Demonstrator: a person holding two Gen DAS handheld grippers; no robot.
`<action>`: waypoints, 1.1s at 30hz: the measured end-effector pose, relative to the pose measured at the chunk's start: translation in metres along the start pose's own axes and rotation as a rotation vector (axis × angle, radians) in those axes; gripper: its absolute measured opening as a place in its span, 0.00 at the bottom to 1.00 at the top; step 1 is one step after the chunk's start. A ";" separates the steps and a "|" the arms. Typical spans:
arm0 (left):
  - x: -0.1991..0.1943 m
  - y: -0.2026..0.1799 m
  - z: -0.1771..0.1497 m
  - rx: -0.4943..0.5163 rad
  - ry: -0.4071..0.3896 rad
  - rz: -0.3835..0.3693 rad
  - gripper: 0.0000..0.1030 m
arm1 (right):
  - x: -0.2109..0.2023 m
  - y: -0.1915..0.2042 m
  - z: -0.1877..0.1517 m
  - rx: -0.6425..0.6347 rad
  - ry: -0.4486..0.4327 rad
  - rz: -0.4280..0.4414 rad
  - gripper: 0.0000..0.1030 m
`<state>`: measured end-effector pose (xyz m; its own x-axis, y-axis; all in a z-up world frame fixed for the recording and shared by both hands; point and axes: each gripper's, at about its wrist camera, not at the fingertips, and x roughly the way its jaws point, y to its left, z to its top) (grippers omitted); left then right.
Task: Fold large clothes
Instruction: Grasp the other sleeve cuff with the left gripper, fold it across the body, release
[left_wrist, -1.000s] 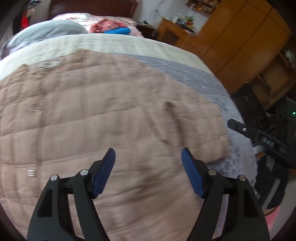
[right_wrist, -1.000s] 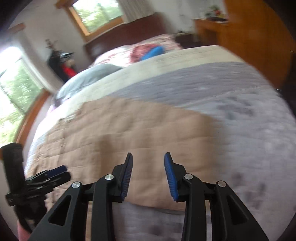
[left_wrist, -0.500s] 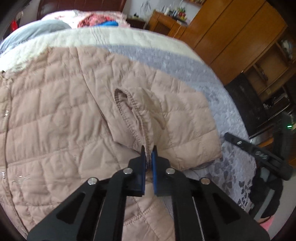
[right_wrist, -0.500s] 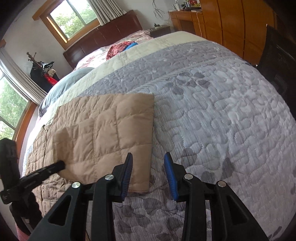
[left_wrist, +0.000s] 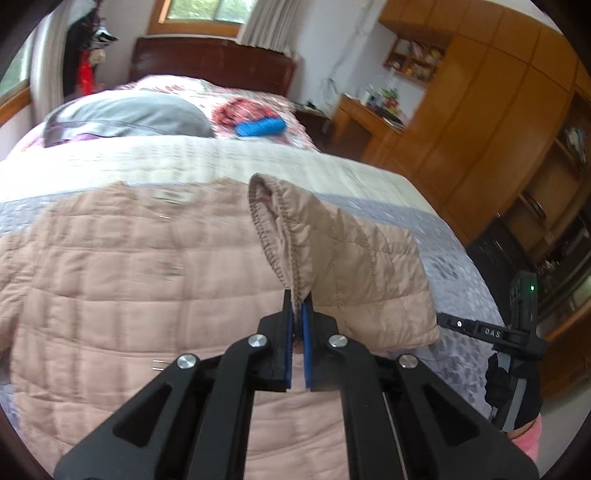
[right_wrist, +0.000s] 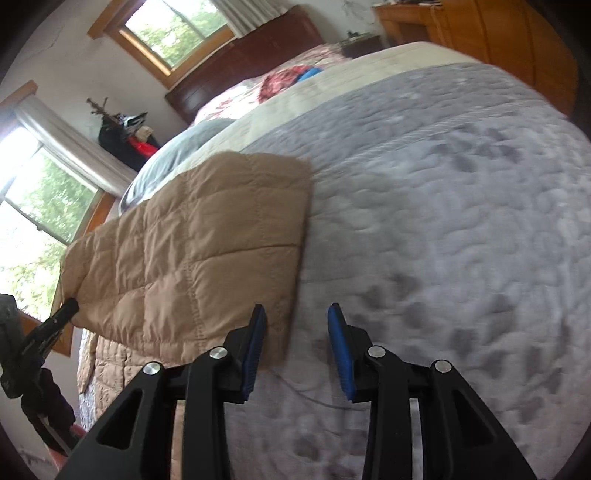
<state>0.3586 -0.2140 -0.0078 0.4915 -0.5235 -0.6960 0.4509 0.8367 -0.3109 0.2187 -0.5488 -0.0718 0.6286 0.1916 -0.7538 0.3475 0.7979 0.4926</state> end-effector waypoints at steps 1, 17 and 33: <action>-0.007 0.011 0.002 -0.010 -0.009 0.012 0.02 | 0.006 0.007 0.000 -0.009 0.010 0.016 0.35; -0.025 0.147 -0.002 -0.148 0.031 0.182 0.03 | 0.059 0.073 -0.002 -0.116 0.108 0.031 0.34; 0.022 0.180 -0.026 -0.202 0.134 0.244 0.16 | 0.068 0.087 -0.011 -0.163 0.117 -0.084 0.35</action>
<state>0.4310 -0.0702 -0.0958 0.4582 -0.2891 -0.8405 0.1691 0.9567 -0.2369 0.2847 -0.4599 -0.0848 0.5139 0.1777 -0.8392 0.2725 0.8938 0.3561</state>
